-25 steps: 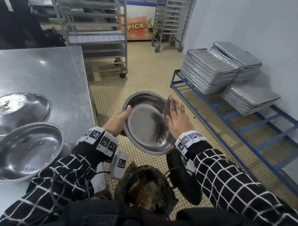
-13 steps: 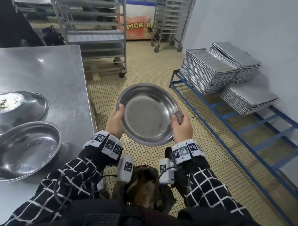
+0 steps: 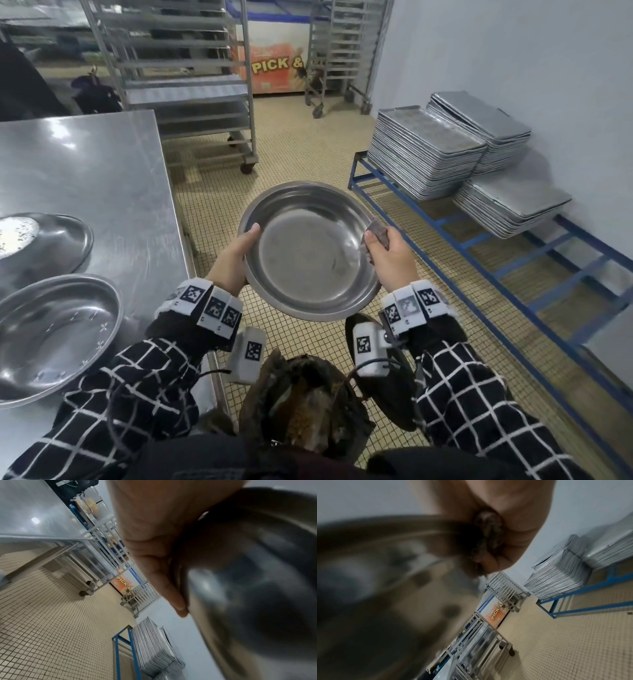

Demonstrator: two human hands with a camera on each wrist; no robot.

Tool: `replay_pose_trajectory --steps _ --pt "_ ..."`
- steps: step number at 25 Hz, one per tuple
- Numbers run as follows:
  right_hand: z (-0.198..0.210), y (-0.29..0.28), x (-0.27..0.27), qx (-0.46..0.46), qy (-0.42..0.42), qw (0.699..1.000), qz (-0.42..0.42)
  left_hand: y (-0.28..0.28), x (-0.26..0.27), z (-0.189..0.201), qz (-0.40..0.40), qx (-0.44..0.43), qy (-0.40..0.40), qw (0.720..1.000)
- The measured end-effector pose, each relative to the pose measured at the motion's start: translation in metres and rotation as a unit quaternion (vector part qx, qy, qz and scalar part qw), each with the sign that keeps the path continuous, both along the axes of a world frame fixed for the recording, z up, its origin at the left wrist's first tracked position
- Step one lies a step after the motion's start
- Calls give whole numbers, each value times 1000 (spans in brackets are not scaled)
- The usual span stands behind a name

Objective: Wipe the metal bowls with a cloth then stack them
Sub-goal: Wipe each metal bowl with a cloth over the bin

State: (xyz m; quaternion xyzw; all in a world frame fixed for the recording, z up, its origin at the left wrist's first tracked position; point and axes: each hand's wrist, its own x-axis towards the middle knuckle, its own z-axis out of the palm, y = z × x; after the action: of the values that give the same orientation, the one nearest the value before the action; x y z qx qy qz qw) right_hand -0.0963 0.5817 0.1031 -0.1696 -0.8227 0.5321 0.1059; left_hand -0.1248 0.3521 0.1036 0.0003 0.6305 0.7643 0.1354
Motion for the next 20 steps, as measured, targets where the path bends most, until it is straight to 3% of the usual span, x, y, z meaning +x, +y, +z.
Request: replay_pose_trajectory --steps 3,6,9,13,16,20 --pt "-12 -20 12 -68 19 994 -83 17 4 -8 64 11 9 998" --pt "-14 -32 18 -109 38 986 -120 29 7 -20 87 -38 12 995" --pt "-2 -16 15 -75 40 991 -103 21 -2 -22 16 -23 33 999" --pt "16 8 6 5 5 1000 4 -10 -16 -14 -59 61 28 996" --pt "16 -2 9 -21 11 1000 5 -10 -11 -7 1 43 3 999" --pt "-4 -37 18 -95 32 992 -77 11 -1 -10 51 7 16 999"
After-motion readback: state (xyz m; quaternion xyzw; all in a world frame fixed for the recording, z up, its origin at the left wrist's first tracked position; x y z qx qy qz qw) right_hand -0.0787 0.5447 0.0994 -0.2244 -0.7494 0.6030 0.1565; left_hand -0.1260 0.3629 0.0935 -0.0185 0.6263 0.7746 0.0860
